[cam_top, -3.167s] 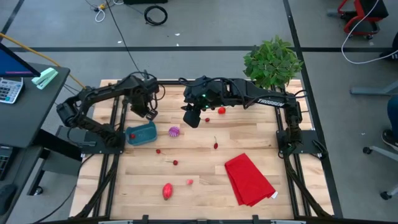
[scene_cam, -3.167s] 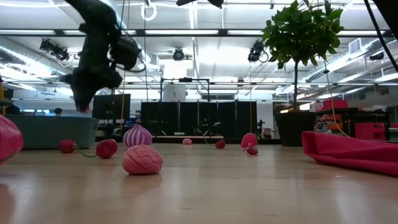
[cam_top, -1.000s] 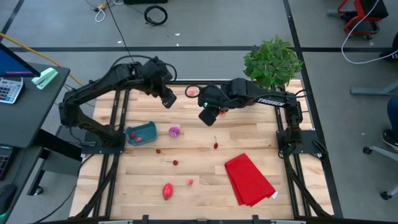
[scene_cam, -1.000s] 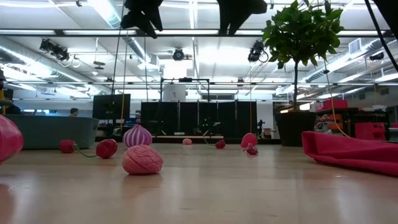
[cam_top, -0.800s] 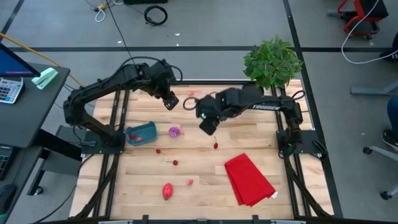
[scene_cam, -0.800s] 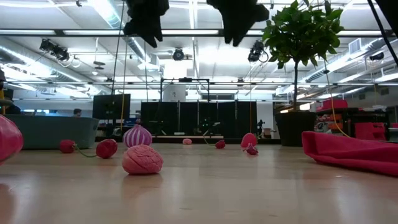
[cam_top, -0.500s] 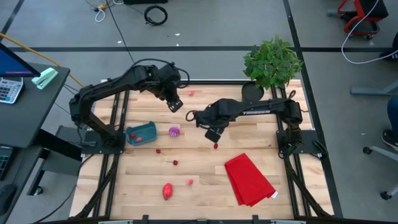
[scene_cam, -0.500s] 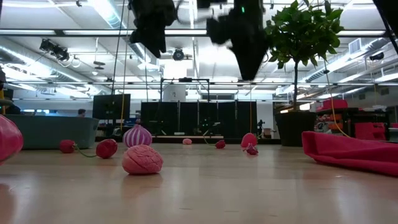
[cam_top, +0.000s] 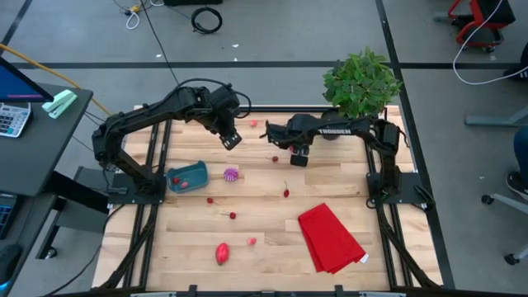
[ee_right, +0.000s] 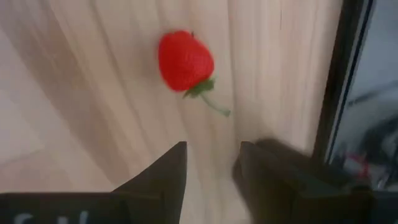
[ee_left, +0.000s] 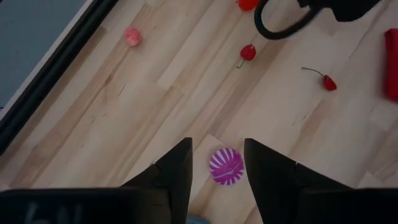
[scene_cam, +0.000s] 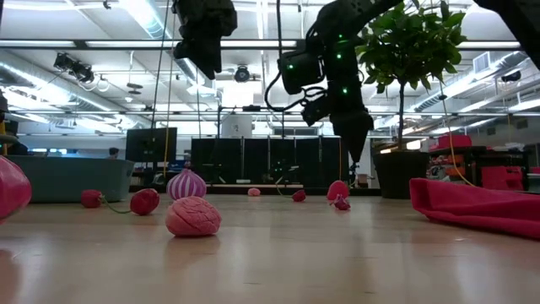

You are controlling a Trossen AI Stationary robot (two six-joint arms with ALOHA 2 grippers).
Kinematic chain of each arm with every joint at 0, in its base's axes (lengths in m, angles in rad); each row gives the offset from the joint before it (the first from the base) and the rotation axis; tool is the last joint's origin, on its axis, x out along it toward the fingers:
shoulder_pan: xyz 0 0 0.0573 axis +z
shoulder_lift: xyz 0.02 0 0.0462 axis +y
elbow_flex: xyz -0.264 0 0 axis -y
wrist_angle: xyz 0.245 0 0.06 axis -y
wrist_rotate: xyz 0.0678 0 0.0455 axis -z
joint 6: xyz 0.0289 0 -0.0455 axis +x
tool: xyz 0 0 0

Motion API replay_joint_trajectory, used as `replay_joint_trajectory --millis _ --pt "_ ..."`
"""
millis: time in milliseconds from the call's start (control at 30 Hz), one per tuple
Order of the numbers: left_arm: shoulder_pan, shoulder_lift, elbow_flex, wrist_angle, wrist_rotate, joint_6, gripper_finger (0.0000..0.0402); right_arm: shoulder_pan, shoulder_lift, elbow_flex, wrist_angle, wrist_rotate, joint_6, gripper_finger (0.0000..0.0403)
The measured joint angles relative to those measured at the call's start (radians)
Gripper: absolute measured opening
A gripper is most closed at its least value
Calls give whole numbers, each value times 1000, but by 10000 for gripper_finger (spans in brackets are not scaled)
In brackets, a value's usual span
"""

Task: Pick and placing Produce into tupperware
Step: Put the red strawberry into the blue bin

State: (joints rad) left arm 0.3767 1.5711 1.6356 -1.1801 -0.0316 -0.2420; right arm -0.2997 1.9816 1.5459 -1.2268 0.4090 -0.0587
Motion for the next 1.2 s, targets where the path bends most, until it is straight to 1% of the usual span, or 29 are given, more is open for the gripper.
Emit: replay_joint_trajectory --millis 67,167,200,333,433,567,700,800,967,1100,1200 --pt "0 0 0 0 0 0 147 -19 0 0 13 -37 -73 158" --pt "0 0 0 0 0 -5 144 -51 0 0 13 -139 -192 158" --pt "0 0 0 0 0 -7 144 -61 0 0 14 -151 -232 158" --pt "0 0 0 0 0 -8 148 -101 0 0 13 -149 -389 158" --pt "0 0 0 0 0 -12 150 -124 0 0 18 -148 -460 158" --pt "0 0 0 1 0 -28 148 -142 0 0 26 -151 -520 158" --pt "0 0 0 1 0 -42 141 -146 0 0 29 -201 -564 158" --pt "0 0 0 1 0 -61 137 -145 0 0 36 -208 -600 158" --pt "0 0 0 1 0 -62 136 -145 0 0 117 -210 -594 158" --pt "0 0 0 1 0 -62 141 -145 0 -2 104 -252 -596 158" --pt "-2 0 0 1 0 -62 142 -145 0 -16 107 -250 -595 158"
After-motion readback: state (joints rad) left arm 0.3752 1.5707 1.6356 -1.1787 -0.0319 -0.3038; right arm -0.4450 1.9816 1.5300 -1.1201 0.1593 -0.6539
